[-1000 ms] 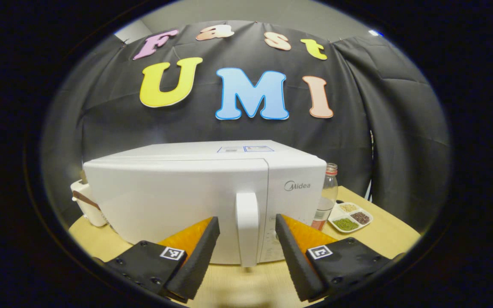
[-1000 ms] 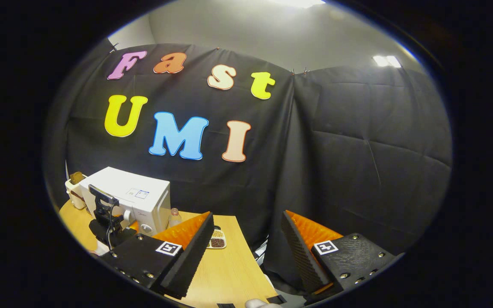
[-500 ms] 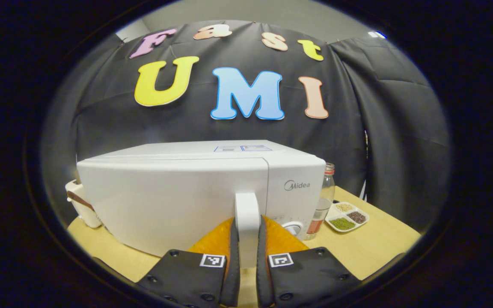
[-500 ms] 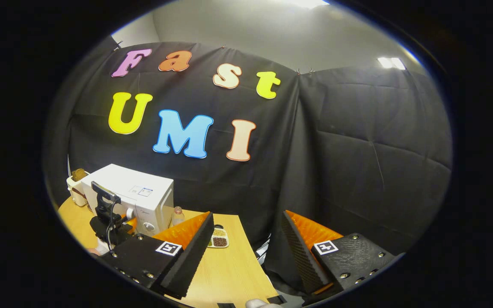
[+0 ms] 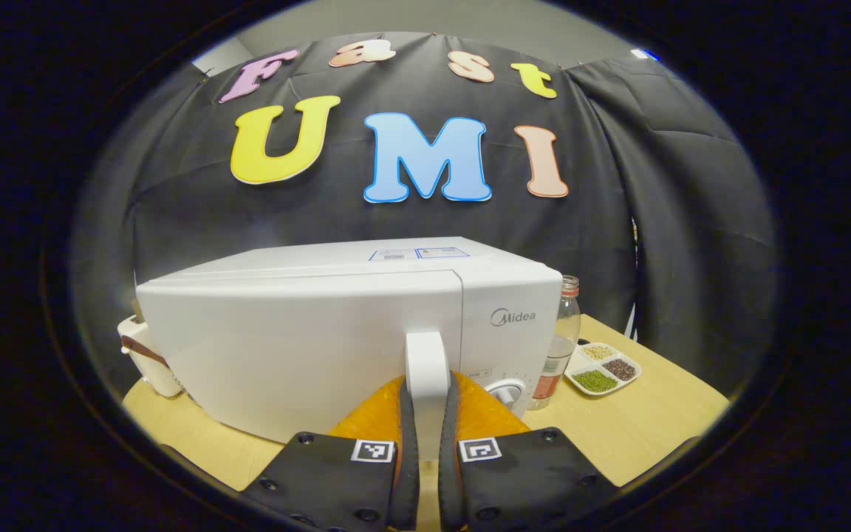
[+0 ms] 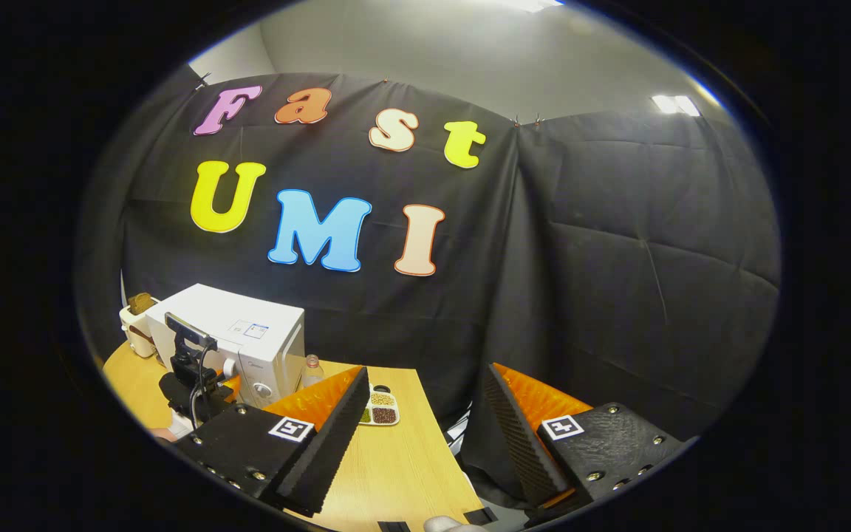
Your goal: Open the microwave oven with the left hand, put the food in, and close the microwave oven.
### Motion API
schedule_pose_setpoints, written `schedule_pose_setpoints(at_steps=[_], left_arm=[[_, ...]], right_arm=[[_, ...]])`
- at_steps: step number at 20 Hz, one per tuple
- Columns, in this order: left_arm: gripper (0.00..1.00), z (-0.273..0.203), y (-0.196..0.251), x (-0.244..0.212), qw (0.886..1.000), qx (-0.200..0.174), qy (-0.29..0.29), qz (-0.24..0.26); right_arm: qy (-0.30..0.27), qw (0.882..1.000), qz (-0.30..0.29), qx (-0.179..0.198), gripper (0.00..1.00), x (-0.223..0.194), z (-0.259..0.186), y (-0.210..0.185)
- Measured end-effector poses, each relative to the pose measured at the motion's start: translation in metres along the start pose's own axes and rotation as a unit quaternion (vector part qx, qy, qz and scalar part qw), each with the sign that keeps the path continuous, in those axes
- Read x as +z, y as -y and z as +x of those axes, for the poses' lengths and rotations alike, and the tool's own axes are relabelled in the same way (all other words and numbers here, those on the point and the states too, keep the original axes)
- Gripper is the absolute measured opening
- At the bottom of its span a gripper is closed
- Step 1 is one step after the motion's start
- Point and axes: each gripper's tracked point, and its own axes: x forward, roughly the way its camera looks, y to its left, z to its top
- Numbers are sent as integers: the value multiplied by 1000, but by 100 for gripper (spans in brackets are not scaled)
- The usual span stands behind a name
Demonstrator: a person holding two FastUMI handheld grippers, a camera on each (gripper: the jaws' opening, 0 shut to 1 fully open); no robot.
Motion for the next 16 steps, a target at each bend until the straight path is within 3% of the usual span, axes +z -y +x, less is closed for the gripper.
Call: schedule_pose_setpoints(at_steps=[2,4,10,12,13,15,16], left_arm=[[18,-28,-1,-11,1000,4,-1,-7],[18,-58,-7,-10,999,1,26,32],[20,-123,-31,-28,1000,12,8,23],[33,-126,-48,-30,998,39,8,41],[55,-128,-58,-29,997,49,7,52],[100,-129,-60,-29,999,33,-2,42],[100,-133,-61,-31,999,32,-2,37]], right_arm=[[1,1000,-2,4,96,1,-2,-1],[4,1000,2,24,96,4,-4,-11],[24,997,3,69,96,15,-12,-31],[27,997,-1,78,96,14,-16,-35],[28,996,-1,81,96,12,-18,-36],[26,996,1,85,96,10,-24,-38],[26,996,3,85,96,10,-25,-38]])
